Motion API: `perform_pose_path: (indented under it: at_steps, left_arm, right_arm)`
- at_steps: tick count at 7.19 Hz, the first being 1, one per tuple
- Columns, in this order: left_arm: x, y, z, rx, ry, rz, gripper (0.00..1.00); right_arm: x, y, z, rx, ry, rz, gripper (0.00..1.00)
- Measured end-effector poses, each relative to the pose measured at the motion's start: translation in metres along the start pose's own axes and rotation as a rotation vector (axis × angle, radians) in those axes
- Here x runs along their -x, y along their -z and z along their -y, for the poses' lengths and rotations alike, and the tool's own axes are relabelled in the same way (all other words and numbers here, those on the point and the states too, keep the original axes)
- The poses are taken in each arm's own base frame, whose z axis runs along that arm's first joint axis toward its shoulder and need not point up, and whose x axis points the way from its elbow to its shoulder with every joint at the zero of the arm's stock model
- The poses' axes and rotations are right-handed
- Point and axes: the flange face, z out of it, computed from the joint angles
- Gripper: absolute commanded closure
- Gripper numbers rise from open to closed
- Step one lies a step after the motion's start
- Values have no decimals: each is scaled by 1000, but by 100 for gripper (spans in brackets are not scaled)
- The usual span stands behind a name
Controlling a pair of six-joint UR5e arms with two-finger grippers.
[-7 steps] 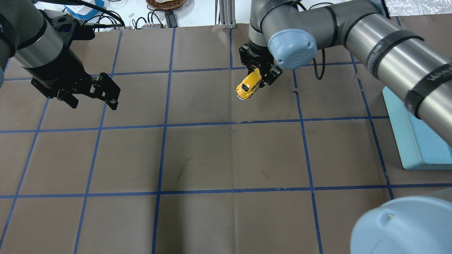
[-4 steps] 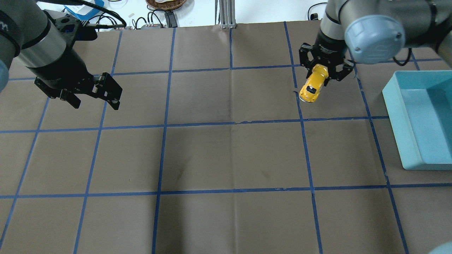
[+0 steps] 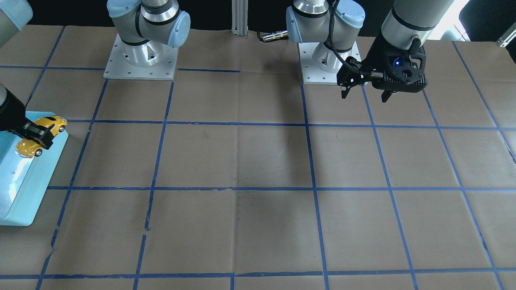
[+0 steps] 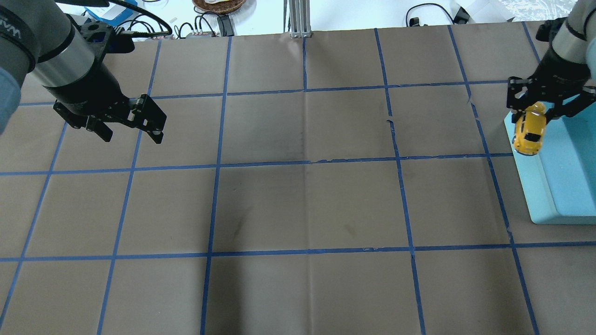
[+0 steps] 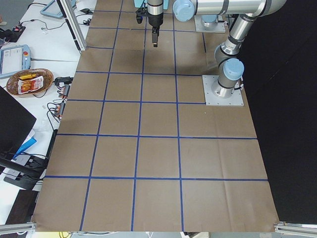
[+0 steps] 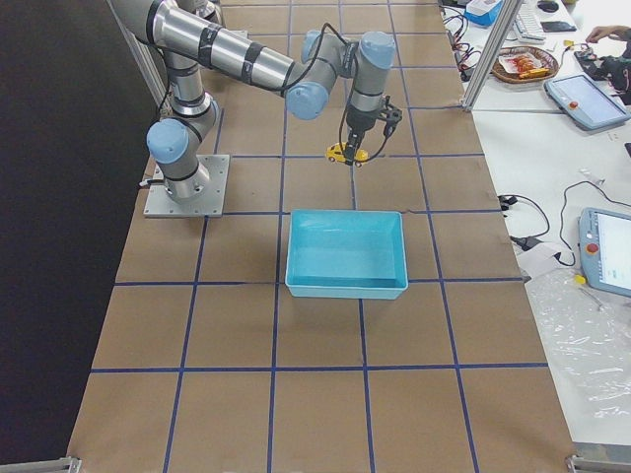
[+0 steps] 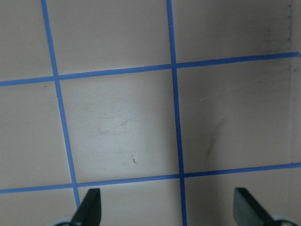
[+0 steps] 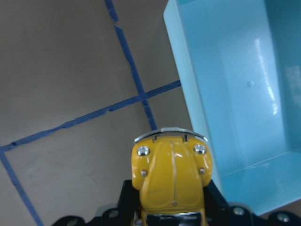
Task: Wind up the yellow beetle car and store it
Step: 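Carry the car with the right gripper over the light-blue bin, then lower the car into the bin and open the right gripper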
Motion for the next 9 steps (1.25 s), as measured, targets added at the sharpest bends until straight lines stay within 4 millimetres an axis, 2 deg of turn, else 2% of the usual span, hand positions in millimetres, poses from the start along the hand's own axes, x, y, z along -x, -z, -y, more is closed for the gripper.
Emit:
perform_pose_path:
  at_steps: [2, 4, 5, 6, 7, 9]
  left_arm:
    - [-2, -1, 1, 3, -7, -2, 0]
    - [-2, -2, 1, 5, -7, -2, 0]
    - [-2, -2, 0, 7, -5, 1, 0]
    - [-2, -1, -1, 7, -1, 4, 0]
    - [-1, -1, 0, 6, 1, 7, 0]
    - [-3, 0, -1, 2, 1, 10, 0]
  right_arm:
    - [-69, -14, 7, 29, 65, -28, 93]
    - [-117, -37, 14, 54, 73, -36, 93]
    - [-138, -53, 24, 41, 73, -37, 93]
    - [-151, -75, 37, 32, 92, -36, 94]
    - [-157, -98, 49, 34, 107, -32, 95]
    - [-156, -136, 57, 44, 118, -22, 95]
